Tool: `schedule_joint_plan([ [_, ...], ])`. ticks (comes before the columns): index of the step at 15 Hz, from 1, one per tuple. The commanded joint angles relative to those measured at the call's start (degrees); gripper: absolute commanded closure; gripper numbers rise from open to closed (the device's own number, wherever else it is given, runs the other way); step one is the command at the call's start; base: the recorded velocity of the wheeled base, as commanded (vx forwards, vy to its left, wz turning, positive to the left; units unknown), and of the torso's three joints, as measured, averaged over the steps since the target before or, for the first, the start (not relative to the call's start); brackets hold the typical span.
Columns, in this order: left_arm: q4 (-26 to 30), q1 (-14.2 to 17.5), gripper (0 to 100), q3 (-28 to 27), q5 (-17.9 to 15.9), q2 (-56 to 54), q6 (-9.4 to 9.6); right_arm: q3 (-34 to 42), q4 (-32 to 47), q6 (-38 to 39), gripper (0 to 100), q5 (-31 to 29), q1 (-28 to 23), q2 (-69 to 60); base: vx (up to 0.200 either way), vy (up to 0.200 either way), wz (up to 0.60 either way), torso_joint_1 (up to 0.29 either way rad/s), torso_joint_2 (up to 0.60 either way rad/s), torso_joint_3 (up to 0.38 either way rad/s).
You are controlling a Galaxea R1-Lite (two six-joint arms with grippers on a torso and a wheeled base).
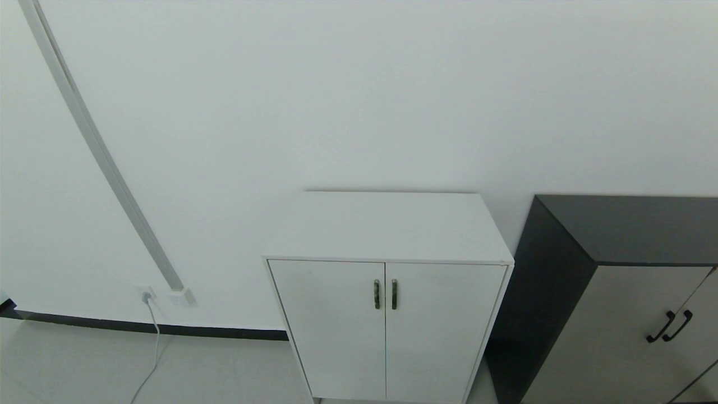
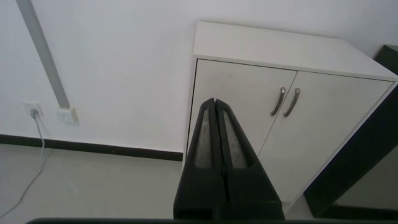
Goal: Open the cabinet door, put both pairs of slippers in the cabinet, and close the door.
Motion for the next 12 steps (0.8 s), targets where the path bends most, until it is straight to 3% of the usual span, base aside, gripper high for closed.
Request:
schedule_joint_plan([
  [1, -0.01, -0.02, 100, 0.01, 0.02, 0.08, -0.02, 0.13, 0.01, -0.06, 100, -0.27, -2.87, -1.3, 0.0, 0.0, 0.0, 0.0, 0.0, 0.0],
  [7, -0.01, -0.02, 100, 0.01, 0.02, 0.08, -0.1, 0.13, 0.1, 0.03, 100, -0.27, -8.41, -10.08, 0.0, 0.0, 0.0, 0.0, 0.0, 0.0],
  [12, -0.01, -0.02, 100, 0.01, 0.02, -0.01, -0.1, 0.13, -0.07, 3.28, 100, -0.53, -9.73, -13.25, 0.0, 0.0, 0.0, 0.0, 0.0, 0.0],
])
